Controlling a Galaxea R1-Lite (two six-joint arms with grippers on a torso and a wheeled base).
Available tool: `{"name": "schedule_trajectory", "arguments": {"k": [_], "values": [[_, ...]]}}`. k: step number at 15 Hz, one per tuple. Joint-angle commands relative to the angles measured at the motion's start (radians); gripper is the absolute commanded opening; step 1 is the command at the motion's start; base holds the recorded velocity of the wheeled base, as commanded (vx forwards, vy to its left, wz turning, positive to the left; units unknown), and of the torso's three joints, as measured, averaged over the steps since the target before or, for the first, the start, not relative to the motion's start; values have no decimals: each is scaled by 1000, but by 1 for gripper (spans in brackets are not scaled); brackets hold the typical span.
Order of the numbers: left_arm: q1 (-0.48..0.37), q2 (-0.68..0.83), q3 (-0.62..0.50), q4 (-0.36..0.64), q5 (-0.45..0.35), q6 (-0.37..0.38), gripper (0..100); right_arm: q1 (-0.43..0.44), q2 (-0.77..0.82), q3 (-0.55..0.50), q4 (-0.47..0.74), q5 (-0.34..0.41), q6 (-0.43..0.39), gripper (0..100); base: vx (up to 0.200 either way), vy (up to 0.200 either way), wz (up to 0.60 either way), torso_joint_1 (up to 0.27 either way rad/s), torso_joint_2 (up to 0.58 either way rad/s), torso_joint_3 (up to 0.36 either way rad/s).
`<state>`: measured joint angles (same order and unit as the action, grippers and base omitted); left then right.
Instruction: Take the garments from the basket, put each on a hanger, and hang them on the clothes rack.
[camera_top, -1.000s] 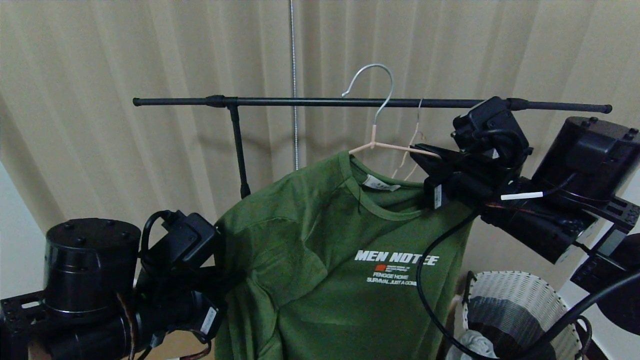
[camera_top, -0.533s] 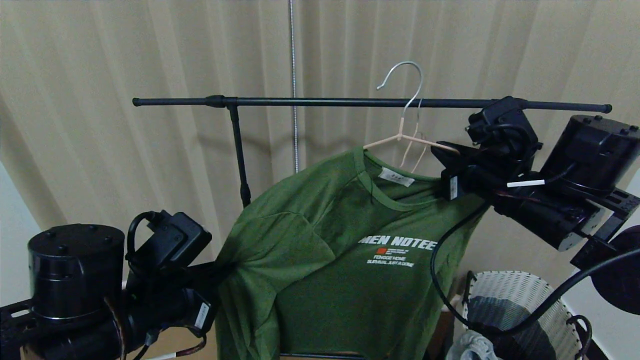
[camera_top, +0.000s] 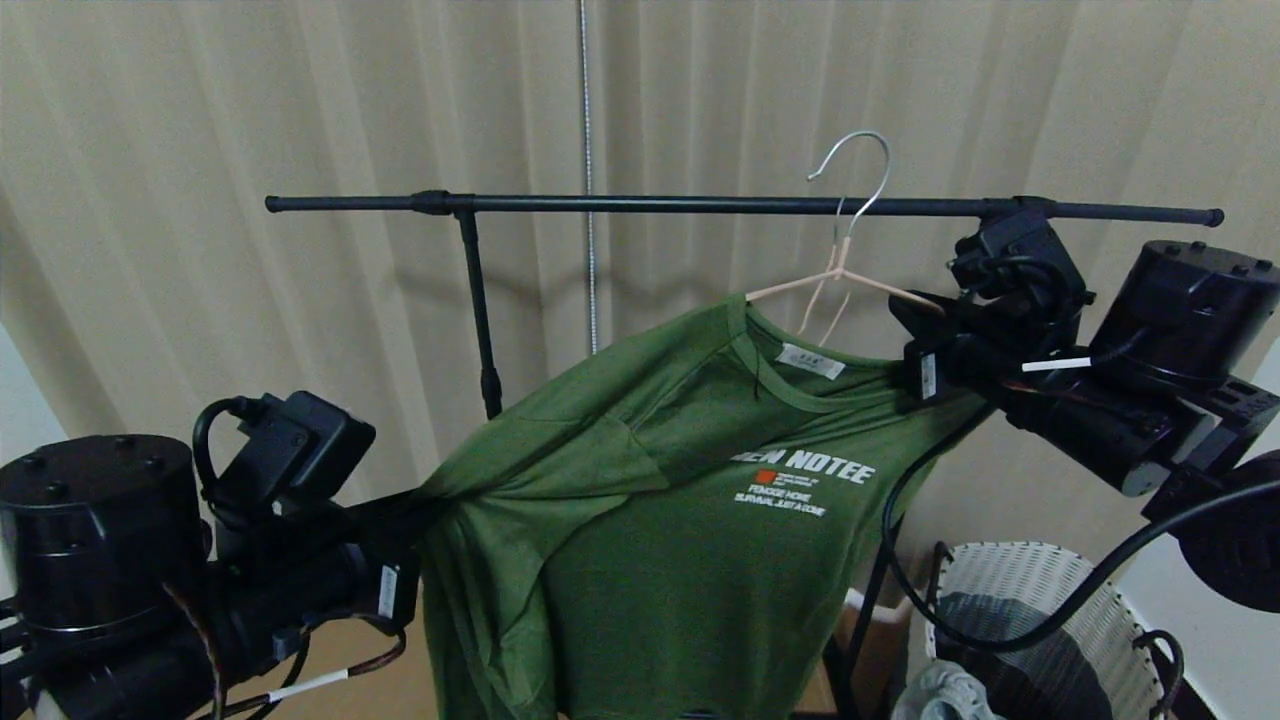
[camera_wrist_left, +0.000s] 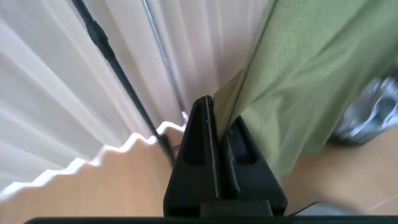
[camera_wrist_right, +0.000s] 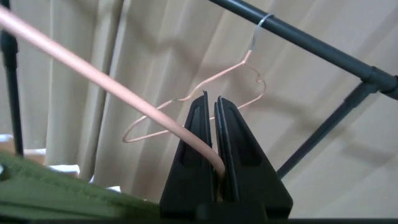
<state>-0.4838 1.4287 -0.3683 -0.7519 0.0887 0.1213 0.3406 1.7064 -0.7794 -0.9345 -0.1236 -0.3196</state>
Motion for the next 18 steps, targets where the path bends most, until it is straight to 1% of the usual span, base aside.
{"name": "schedule_trajectory", "arguments": {"k": [1,2,4,6,7,8,9,10,13,16,18], "values": [[22,22,-14,5,6,-45,0,6,-1,6,-3,4,-1,0,0,0,0,0,0,0],[60,42,-1,6,5,-42,0,9,-1,3,-3,7,1,0,0,0,0,0,0,0],[83,59,20,6,5,-37,0,34,-5,-6,-4,9,10,0,0,0,0,0,0,0],[80,62,43,8,3,-26,0,47,-8,-15,-4,9,43,0,0,0,0,0,0,0],[79,62,57,6,2,-3,0,66,-10,-31,2,7,65,0,0,0,0,0,0,0],[77,58,62,5,0,17,0,69,-11,-34,2,7,66,0,0,0,0,0,0,0],[77,56,62,6,0,21,0,69,-14,-34,3,7,66,0,0,0,0,0,0,0],[76,56,62,5,0,21,100,70,-16,-34,5,7,66,0,0,0,0,0,0,0],[76,56,77,-4,-4,31,100,69,-16,-32,16,-1,65,0,0,0,0,0,0,0],[31,22,137,-83,-4,38,100,69,-39,-29,82,-5,65,0,0,0,0,0,0,0],[16,-7,163,-98,-6,67,100,70,-53,-21,123,-8,65,0,0,0,0,0,0,0]]}}
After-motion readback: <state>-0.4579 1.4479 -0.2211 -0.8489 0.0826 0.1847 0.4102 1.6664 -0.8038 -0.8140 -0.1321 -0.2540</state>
